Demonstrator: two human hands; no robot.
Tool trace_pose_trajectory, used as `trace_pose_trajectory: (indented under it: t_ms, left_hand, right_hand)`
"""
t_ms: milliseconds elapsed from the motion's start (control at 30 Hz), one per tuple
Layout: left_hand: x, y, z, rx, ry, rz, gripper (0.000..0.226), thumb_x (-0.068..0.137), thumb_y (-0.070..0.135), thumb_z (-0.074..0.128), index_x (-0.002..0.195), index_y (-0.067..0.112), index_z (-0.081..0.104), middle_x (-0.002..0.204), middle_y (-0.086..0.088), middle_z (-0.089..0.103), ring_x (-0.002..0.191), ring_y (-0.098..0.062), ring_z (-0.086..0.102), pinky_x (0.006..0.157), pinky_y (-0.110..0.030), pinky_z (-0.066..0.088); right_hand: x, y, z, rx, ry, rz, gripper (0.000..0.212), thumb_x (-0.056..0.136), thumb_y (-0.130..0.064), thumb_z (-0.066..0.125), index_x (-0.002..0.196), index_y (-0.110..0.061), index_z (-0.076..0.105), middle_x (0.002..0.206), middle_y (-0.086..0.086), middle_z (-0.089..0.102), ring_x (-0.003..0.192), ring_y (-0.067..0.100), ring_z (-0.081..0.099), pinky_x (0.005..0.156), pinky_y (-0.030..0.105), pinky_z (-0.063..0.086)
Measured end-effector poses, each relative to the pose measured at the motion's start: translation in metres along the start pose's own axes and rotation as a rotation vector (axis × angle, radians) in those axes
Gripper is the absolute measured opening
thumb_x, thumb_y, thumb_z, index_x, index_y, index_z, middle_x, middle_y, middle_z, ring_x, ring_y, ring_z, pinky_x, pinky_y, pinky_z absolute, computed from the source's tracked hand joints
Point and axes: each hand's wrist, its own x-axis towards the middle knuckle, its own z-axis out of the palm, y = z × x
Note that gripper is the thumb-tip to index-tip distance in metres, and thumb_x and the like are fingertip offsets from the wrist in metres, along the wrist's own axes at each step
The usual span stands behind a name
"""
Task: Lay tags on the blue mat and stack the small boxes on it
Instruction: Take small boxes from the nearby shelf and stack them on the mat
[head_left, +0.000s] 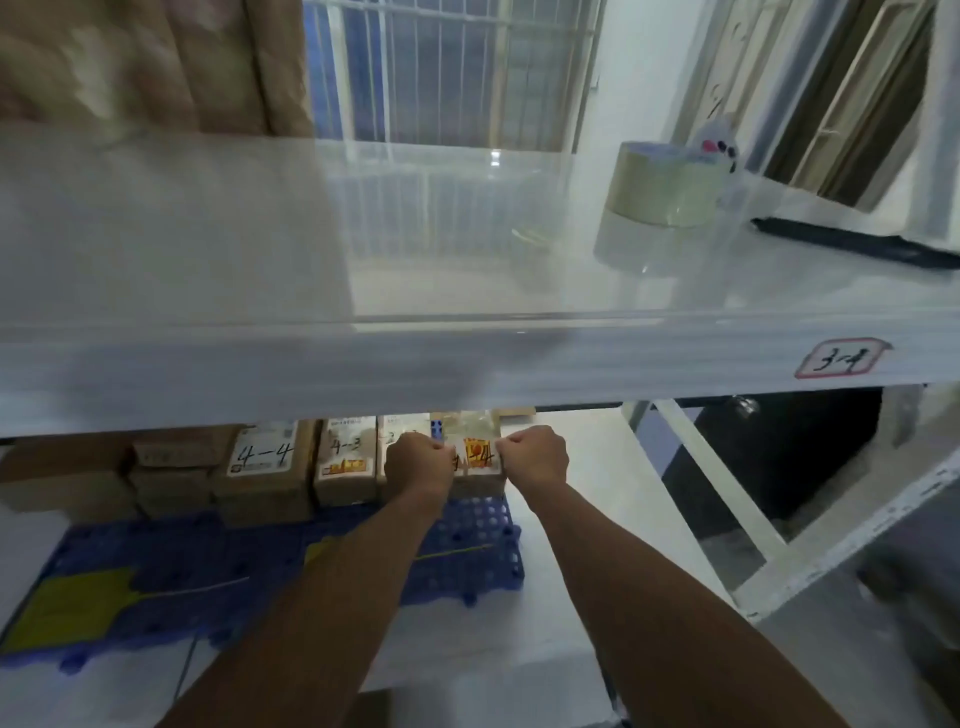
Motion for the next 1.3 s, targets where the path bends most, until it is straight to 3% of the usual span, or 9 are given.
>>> trace_pose_trajectory:
  t_ms: [167,300,433,533,633,833,1000,1167,1300]
  left_hand:
    - [0.008,-0.003,0.026,0.142,0.039,0.053,0.023,0.094,0.023,0.066,0.093,0.002,0.076,0.097,-0.013,0.074,0.086,-0.027,0.070,0.071,-0.035,0.053]
    - [0.001,-0.007,0.037,0.228,0.047,0.163,0.021,0.100,0.009,0.050,0.111,0.001,0.065,0.110,-0.012,0.061,0.099,-0.028,0.063,0.078,-0.032,0.051]
    - [-0.001,-0.016,0.042,0.412,0.063,0.296,0.020,0.101,0.008,0.049,0.110,-0.001,0.063,0.111,-0.012,0.059,0.093,-0.025,0.057,0.073,-0.037,0.051]
    - [-0.003,-0.023,0.046,0.529,0.048,0.381,0.017,0.097,0.006,0.054,0.104,0.002,0.069,0.112,-0.009,0.059,0.101,-0.023,0.053,0.072,-0.033,0.053]
    - [-0.003,-0.026,0.047,0.625,0.067,0.437,0.018,0.096,0.009,0.057,0.104,0.006,0.072,0.113,-0.005,0.061,0.103,-0.021,0.051,0.071,-0.028,0.047]
    - [0.000,-0.033,0.042,0.649,0.085,0.482,0.026,0.099,0.014,0.048,0.110,0.009,0.071,0.117,-0.005,0.063,0.108,-0.022,0.050,0.085,-0.031,0.047]
    - [-0.001,-0.045,0.036,0.594,0.102,0.531,0.030,0.104,0.025,0.042,0.114,0.015,0.068,0.117,-0.001,0.064,0.107,-0.019,0.053,0.088,-0.032,0.046]
    - [0.001,-0.053,0.034,0.568,0.132,0.539,0.031,0.102,0.026,0.045,0.121,0.012,0.066,0.131,-0.007,0.062,0.120,-0.023,0.054,0.099,-0.036,0.047]
    - [0.010,-0.064,0.019,0.685,0.159,0.414,0.043,0.103,0.037,0.038,0.132,0.013,0.057,0.153,-0.016,0.042,0.145,-0.032,0.032,0.121,-0.045,0.025]
  right_hand:
    - [0.028,0.017,0.017,0.013,-0.059,0.046,0.019,0.085,-0.019,0.064,0.077,-0.012,0.080,0.078,0.006,0.074,0.066,0.021,0.065,0.056,0.024,0.047]
    - [0.037,0.025,0.031,0.021,-0.103,0.049,0.020,0.089,-0.023,0.065,0.092,-0.012,0.081,0.092,0.007,0.076,0.077,0.023,0.069,0.060,0.025,0.049]
    - [0.042,0.026,0.040,0.014,-0.161,0.014,0.025,0.086,-0.035,0.069,0.094,-0.013,0.080,0.091,0.005,0.076,0.075,0.020,0.067,0.054,0.024,0.041]
    - [0.046,0.029,0.045,-0.027,-0.168,-0.027,0.026,0.086,-0.037,0.071,0.097,-0.015,0.079,0.093,0.004,0.076,0.077,0.020,0.069,0.064,0.028,0.052]
    - [0.048,0.031,0.048,-0.039,-0.154,-0.052,0.028,0.090,-0.036,0.069,0.103,-0.014,0.078,0.100,0.005,0.076,0.080,0.019,0.068,0.063,0.028,0.049]
    - [0.045,0.032,0.054,-0.075,-0.096,-0.099,0.028,0.096,-0.035,0.063,0.108,-0.013,0.076,0.107,0.006,0.075,0.078,0.018,0.063,0.051,0.021,0.038]
    - [0.045,0.030,0.060,-0.077,-0.046,-0.093,0.029,0.096,-0.037,0.063,0.109,-0.014,0.075,0.108,0.005,0.074,0.085,0.019,0.067,0.067,0.027,0.052]
    - [0.045,0.026,0.064,-0.080,-0.007,-0.059,0.028,0.095,-0.038,0.062,0.107,-0.016,0.074,0.105,0.005,0.074,0.087,0.021,0.069,0.072,0.032,0.058]
    - [0.039,0.025,0.064,-0.094,0.004,-0.062,0.031,0.097,-0.043,0.057,0.108,-0.018,0.071,0.105,0.004,0.073,0.089,0.022,0.068,0.077,0.038,0.060]
